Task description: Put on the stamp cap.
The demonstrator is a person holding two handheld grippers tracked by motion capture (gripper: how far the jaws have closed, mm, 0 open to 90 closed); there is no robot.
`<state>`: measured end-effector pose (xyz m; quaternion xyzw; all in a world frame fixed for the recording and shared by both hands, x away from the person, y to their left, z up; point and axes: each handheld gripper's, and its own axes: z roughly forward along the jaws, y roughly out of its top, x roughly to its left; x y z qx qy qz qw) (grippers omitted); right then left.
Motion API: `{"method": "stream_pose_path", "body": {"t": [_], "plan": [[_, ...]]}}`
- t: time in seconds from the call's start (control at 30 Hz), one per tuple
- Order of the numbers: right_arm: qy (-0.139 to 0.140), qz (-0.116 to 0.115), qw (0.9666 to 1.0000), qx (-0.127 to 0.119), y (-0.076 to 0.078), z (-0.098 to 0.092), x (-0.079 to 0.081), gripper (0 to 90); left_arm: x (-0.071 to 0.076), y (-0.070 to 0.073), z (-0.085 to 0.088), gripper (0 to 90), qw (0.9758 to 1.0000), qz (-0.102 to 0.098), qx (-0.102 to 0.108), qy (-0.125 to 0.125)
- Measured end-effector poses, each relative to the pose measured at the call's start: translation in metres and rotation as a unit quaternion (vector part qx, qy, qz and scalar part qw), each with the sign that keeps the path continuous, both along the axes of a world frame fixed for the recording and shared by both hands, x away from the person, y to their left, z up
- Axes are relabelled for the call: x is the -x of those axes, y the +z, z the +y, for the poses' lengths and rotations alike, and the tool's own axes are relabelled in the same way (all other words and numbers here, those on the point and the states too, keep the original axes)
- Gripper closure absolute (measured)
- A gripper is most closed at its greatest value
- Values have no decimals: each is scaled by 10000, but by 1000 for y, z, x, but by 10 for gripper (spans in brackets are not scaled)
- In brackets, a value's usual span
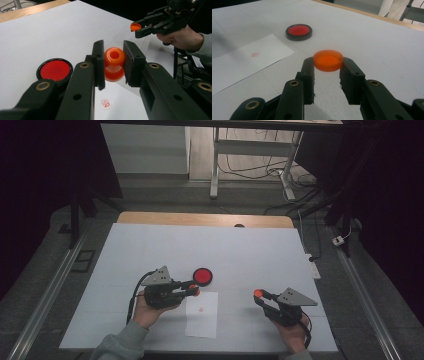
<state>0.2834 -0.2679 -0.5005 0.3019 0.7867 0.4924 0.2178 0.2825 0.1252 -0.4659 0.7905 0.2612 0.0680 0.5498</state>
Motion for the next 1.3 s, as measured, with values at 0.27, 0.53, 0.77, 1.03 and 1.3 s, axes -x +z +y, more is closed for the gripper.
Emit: {"method": "stream_pose_path", "body": {"t": [0.27, 0.53, 0.77, 1.03, 1.3], "plan": [[152, -29, 9999, 6, 2, 10, 3, 647, 1, 0, -2, 723, 10000, -13, -26, -2], [356, 11, 9994, 20, 0, 27, 4, 647, 1, 0, -2, 722, 10000, -6, -40, -3], [534, 39, 9985, 88, -2, 40, 5, 647, 0, -1, -3, 722, 10000, -8, -61, -17], [668, 46, 9977, 113, -3, 50, 6, 647, 1, -1, -4, 722, 10000, -5, -61, -31], [797, 90, 9968, 44, -4, 61, 6, 647, 1, -1, -5, 722, 10000, -11, -76, -50]]}}
